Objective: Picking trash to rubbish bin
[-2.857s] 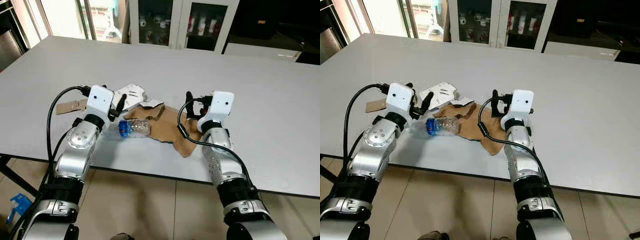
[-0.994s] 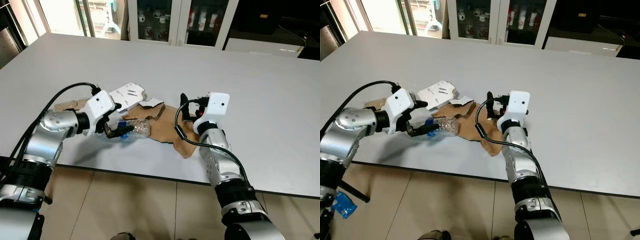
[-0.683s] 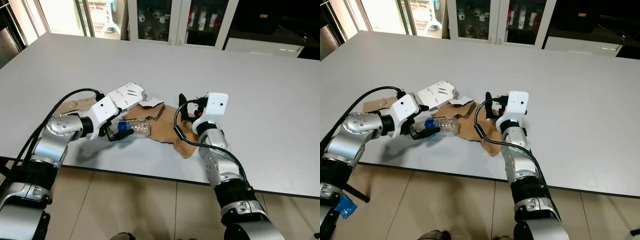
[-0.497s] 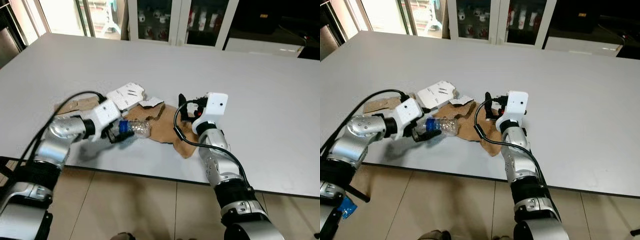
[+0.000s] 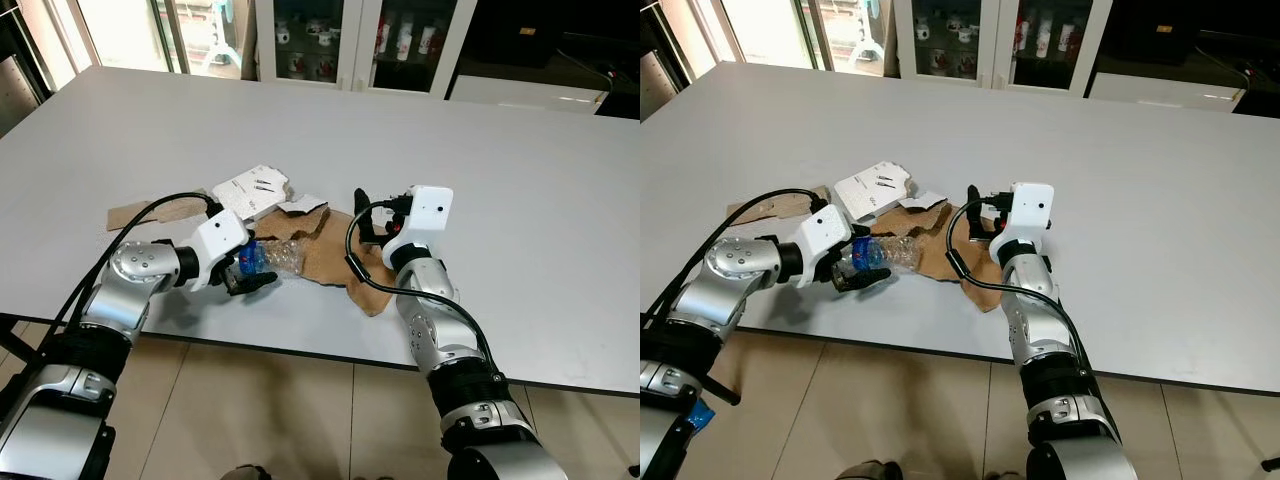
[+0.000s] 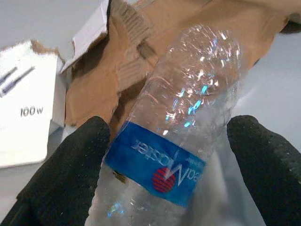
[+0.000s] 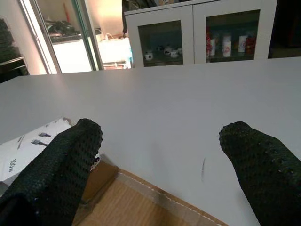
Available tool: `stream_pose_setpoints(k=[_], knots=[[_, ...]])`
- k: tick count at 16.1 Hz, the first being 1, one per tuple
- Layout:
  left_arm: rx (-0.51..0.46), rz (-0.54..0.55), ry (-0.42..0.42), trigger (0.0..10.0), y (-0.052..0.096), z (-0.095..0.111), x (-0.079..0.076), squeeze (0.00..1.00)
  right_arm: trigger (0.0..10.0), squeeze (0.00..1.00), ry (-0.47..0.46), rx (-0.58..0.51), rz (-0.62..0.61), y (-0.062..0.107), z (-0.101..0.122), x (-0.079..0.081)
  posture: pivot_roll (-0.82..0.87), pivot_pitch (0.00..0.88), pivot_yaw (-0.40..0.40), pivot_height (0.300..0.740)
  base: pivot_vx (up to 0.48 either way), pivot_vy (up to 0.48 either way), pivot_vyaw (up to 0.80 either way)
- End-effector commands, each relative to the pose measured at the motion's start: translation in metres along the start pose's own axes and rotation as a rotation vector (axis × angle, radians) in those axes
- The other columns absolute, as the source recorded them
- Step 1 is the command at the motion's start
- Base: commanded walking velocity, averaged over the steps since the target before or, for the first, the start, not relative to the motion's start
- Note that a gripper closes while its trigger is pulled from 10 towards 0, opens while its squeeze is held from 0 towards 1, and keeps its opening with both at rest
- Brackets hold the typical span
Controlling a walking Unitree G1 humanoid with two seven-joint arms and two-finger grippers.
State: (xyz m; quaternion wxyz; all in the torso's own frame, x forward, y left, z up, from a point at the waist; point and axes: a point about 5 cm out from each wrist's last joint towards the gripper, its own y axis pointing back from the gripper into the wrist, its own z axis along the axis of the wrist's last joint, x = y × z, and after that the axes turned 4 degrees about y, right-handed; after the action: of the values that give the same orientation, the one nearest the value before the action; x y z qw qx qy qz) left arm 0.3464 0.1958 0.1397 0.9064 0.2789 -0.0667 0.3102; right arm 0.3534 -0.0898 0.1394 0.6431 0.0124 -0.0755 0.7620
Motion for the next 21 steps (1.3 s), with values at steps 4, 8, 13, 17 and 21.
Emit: stream_pose_setpoints(k=[4, 8, 13, 17, 21], knots=[[0.101, -0.012, 0.016, 10.0, -0.001, -0.014, -0.003, 0.0, 10.0, 0.0, -0.005, 0.007, 0.012, 0.001, -0.001, 0.001, 0.01, 0.076, -0.021, 0.74, 0.0, 0.0, 0.0], [0.092, 0.0, 0.044, 10.0, -0.007, -0.018, -0.009, 0.0, 10.0, 0.0, -0.006, 0.009, 0.017, 0.001, -0.001, 0.001, 0.01, 0.078, -0.023, 0.74, 0.0, 0.0, 0.0], [0.067, 0.063, 0.071, 0.0, -0.012, -0.023, -0.012, 0.0, 10.0, 0.0, -0.006, 0.013, 0.024, 0.001, -0.001, 0.002, 0.01, 0.078, -0.024, 0.74, 0.0, 0.0, 0.0], [0.061, 0.067, 0.094, 0.0, -0.014, -0.026, -0.016, 0.0, 10.0, 0.0, -0.005, 0.016, 0.027, 0.001, -0.002, 0.002, 0.01, 0.074, -0.025, 0.74, 0.0, 0.0, 0.0], [0.046, 0.089, 0.11, 1.0, -0.015, -0.024, -0.015, 0.0, 10.0, 0.0, -0.002, 0.017, 0.034, 0.002, -0.003, 0.003, 0.01, 0.065, -0.025, 0.74, 0.0, 0.0, 0.0]])
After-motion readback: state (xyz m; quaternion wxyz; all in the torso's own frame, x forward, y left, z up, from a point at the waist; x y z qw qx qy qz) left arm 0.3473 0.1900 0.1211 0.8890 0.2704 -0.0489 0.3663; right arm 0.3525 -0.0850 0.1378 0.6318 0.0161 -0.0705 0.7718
